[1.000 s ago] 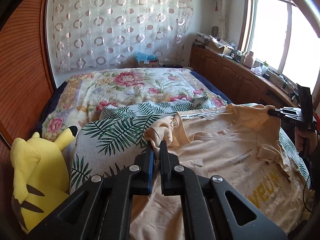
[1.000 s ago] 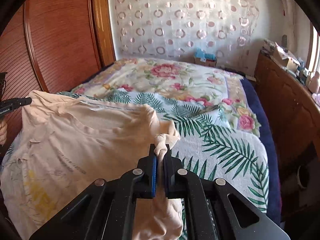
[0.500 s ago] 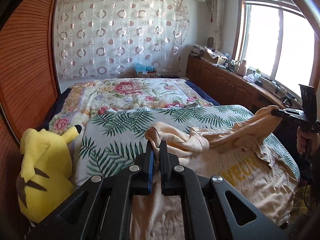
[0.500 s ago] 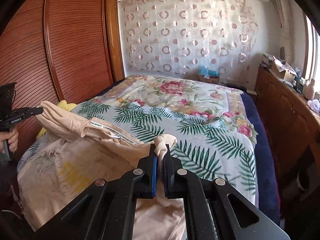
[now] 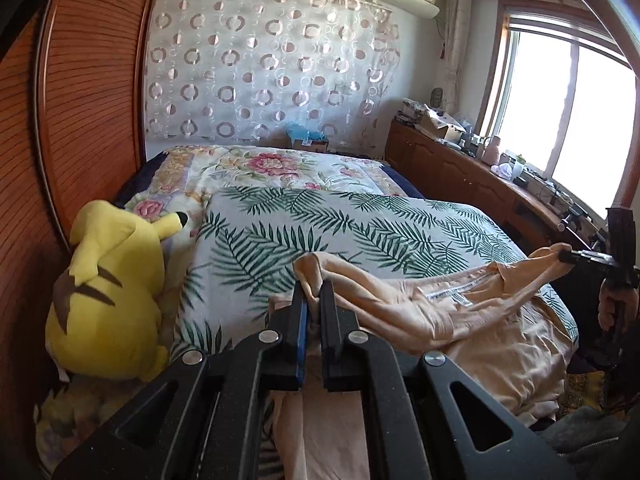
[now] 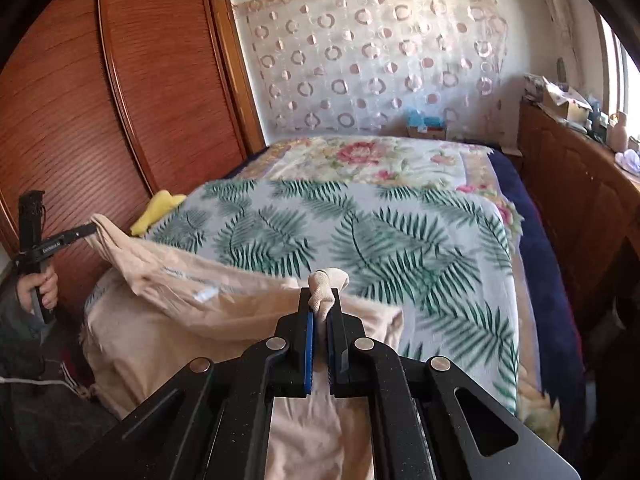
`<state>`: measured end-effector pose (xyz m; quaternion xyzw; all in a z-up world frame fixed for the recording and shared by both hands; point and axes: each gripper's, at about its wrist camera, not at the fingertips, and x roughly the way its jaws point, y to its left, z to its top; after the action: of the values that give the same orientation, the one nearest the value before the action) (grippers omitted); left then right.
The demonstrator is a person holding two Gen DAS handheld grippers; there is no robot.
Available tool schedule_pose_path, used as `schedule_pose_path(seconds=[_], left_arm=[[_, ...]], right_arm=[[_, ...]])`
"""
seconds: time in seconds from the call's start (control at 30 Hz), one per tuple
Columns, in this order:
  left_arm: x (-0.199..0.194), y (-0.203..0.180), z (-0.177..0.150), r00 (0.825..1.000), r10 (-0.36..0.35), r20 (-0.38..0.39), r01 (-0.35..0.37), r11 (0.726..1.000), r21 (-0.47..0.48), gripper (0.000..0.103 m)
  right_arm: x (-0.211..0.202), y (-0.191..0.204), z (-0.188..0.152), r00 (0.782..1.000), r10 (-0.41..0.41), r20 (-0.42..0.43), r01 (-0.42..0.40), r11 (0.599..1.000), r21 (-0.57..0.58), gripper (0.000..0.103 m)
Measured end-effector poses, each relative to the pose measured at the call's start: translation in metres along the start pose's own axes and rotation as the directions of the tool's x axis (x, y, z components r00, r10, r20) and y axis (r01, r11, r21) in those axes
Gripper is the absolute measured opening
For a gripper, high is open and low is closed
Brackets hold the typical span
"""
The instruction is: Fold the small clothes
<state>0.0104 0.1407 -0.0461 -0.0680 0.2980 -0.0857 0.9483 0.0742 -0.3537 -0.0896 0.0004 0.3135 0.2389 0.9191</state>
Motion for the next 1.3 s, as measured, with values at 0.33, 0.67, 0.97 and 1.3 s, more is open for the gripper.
schedule_pose_path(seconds=[0.33, 0.67, 0.97, 1.3], left_arm=[[-0.015, 0.01, -0.02, 0.997, 0.07, -0.046, -0.07, 0.998, -0.006, 0.01], [-0.002, 0.018, 0.008, 0.997, 0.078, -0.019, -0.078, 0.997, 0.024, 0.075], [0.072, 0.016, 0.026, 0.988, 0.068, -0.137, -0.056, 0.994, 0.09, 0.075], [0.118, 0.027, 0.007, 0.955, 0.084, -0.285, -0.062, 0.994, 0.087, 0.075]], right_arm=[[-0.02, -0.004, -0.027, 0.995, 0.026, -0.091, -0.023, 0.999, 0.03, 0.005], [-0.013, -0.012, -0.007, 0.992, -0.068, -0.105, 0.067, 0.998, -0.012, 0.01], [0.044, -0.016, 0.019, 0.985, -0.135, -0.104, 0.132, 0.991, -0.038, 0.05], [0.104, -0.022, 0.009, 0.972, -0.12, -0.203, 0.119, 0.993, -0.015, 0.054]])
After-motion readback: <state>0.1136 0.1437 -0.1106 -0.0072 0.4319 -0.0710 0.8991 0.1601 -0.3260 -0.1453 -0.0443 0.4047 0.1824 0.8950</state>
